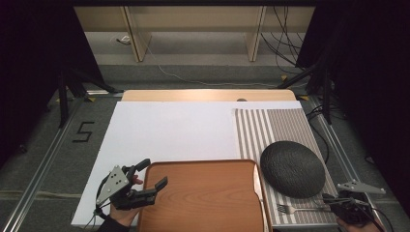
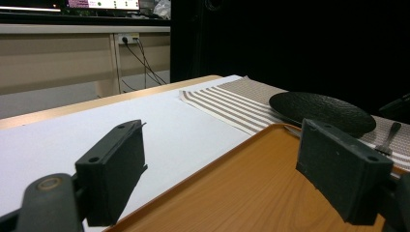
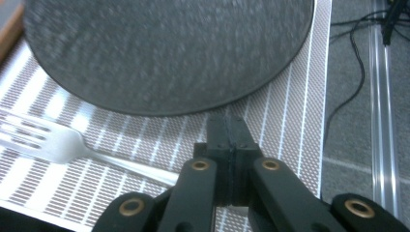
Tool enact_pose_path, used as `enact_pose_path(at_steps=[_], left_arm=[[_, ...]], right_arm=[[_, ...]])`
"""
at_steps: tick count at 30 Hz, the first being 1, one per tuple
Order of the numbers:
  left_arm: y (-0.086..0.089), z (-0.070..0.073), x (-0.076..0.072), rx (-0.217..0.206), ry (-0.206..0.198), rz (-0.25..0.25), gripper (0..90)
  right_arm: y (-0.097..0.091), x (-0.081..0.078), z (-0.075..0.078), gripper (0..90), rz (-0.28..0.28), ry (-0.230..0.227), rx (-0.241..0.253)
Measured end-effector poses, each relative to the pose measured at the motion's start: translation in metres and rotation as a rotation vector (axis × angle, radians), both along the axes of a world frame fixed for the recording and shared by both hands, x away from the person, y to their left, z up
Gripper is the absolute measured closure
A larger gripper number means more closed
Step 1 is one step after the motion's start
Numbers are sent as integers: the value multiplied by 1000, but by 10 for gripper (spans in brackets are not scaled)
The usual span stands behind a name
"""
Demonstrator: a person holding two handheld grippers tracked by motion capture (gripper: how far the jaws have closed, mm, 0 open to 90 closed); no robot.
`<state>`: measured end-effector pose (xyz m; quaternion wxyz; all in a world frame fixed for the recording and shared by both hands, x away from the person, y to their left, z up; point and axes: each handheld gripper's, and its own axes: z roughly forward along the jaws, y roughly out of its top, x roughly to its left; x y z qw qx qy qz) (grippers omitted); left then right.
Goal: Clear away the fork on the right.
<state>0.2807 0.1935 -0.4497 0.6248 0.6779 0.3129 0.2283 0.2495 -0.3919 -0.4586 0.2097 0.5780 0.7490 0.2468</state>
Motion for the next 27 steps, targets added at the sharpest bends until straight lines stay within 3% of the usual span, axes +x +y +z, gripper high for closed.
enact_pose_path(at_steps=[15,27], left_arm=[[0,0,0,0,1,1,170],[0,0,0,2,2,1,170]], right_arm=[[-6,4,-13,900,-4,99,-33],[-7,2,-12,900,6,125,-29]])
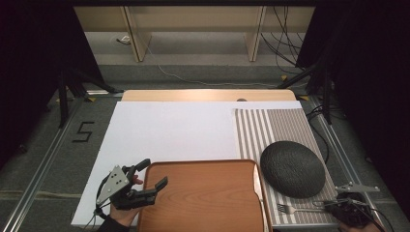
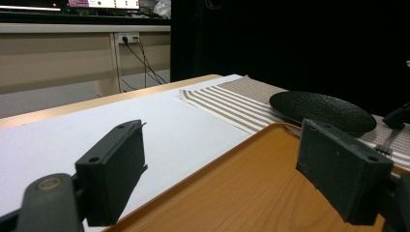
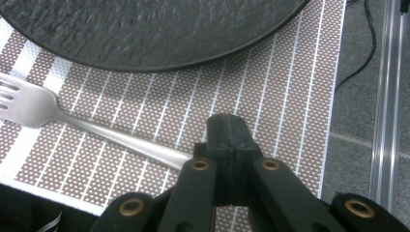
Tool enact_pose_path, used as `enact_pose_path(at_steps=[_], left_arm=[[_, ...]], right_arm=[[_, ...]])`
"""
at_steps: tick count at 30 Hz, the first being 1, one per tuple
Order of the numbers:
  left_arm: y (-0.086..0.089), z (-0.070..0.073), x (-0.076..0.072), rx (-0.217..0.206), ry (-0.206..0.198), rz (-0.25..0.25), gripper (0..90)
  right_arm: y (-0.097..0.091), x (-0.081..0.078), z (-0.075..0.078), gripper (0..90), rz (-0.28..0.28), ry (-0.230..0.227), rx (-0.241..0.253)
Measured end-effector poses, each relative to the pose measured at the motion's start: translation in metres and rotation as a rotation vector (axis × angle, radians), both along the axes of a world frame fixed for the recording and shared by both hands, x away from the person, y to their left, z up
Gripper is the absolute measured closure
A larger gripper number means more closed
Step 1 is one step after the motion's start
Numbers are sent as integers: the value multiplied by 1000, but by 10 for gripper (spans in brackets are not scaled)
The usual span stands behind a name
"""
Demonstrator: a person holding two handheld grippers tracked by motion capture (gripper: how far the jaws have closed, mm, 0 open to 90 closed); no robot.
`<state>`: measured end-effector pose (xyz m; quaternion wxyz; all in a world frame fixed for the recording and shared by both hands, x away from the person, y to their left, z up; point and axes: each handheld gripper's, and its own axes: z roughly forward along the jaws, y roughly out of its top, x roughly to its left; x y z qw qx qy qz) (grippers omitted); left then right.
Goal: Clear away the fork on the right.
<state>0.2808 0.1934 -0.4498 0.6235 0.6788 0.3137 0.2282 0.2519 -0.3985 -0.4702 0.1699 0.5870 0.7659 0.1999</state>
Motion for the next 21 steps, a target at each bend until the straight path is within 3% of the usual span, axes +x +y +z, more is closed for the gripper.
enact_pose_path(at_steps=[10,21], left_arm=[[0,0,-1,-5,-9,3,170],[1,0,-1,-7,-10,1,171]], right_arm=[[-1,-3,2,900,8,42,11],[4,-5,4,900,52,80,-13]])
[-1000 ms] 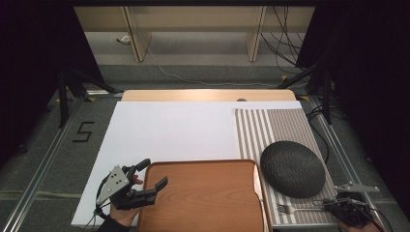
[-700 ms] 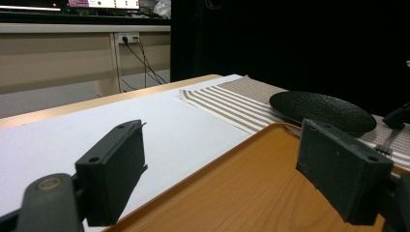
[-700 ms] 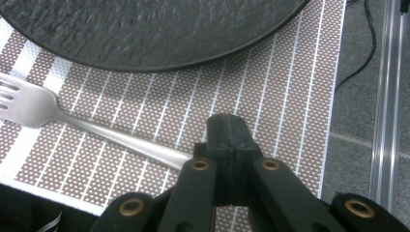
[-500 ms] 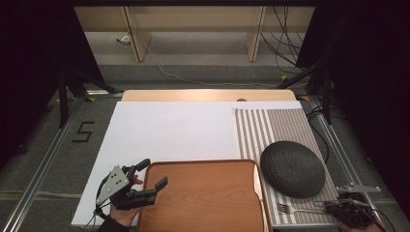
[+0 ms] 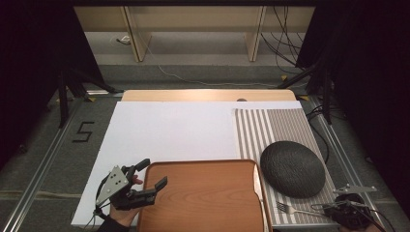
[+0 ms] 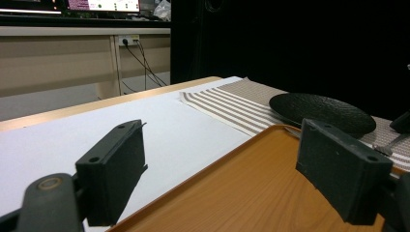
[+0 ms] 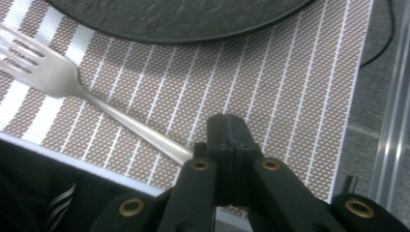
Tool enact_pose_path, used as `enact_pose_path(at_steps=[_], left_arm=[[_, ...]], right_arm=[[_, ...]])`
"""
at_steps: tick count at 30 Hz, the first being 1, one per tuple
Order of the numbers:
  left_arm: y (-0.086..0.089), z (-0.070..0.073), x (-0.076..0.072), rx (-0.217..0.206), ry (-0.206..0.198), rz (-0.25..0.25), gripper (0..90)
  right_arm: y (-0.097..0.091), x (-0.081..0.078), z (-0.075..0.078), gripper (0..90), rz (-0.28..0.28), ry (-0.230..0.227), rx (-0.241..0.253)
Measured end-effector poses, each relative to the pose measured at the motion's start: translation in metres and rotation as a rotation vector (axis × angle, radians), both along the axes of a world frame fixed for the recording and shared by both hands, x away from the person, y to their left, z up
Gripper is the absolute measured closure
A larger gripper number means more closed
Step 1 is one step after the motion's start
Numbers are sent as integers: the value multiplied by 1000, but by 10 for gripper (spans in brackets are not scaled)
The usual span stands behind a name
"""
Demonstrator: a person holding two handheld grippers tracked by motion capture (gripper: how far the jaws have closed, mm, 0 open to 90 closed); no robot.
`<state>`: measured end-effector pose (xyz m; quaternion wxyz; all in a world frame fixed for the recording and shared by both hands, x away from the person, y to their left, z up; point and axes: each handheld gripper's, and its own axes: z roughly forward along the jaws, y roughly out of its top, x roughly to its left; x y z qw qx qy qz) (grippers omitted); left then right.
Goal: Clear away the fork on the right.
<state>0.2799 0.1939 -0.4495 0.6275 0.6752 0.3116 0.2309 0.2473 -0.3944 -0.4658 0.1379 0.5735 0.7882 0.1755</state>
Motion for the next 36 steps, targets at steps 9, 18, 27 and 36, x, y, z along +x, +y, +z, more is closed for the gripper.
enact_pose_path(at_steps=[9,18,27,36], left_arm=[[0,0,0,2,0,2,171],[0,-1,1,4,4,7,171],[0,-1,1,5,5,8,171],[0,-1,2,7,5,8,171]], right_arm=[[0,-1,1,900,8,31,4],[8,-2,14,604,116,53,-22],[27,0,24,426,282,106,-131],[35,14,18,443,370,177,-220]])
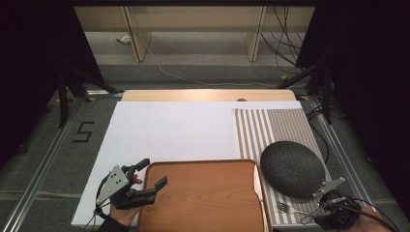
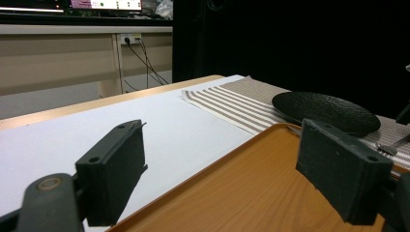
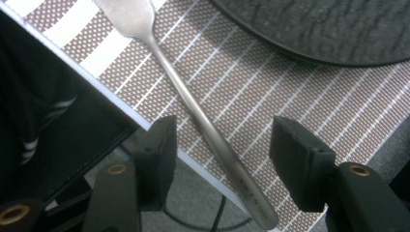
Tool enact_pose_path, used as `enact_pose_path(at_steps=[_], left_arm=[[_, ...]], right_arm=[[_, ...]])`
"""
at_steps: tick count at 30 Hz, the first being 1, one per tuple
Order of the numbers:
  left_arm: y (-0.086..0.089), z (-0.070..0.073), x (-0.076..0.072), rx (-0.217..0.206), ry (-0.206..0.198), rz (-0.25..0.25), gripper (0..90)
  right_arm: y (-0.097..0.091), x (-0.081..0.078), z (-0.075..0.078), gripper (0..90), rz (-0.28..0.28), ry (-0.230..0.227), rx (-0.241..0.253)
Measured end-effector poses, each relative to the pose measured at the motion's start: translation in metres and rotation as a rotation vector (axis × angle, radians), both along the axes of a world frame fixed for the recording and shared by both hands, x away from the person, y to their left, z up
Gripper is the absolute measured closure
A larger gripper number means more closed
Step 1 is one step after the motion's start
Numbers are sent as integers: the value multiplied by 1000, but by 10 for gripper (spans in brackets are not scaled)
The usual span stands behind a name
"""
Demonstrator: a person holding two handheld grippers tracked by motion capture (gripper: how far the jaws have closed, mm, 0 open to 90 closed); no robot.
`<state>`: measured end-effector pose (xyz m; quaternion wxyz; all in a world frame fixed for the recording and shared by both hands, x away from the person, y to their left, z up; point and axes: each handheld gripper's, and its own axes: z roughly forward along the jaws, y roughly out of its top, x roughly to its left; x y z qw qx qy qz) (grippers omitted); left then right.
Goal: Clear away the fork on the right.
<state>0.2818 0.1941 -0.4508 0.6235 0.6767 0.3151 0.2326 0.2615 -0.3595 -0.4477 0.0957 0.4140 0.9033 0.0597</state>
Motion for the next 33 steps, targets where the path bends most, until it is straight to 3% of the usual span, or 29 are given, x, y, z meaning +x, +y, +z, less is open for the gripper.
enact_pose_path(at_steps=[7,20,33], left_arm=[[0,0,0,-1,-1,0,171],[0,0,0,-1,-2,-1,171],[0,0,0,-2,-1,-2,171]], right_arm=[[6,5,-5,564,63,51,-50],[9,11,-8,710,92,96,-45],[18,10,-9,817,190,130,-86]])
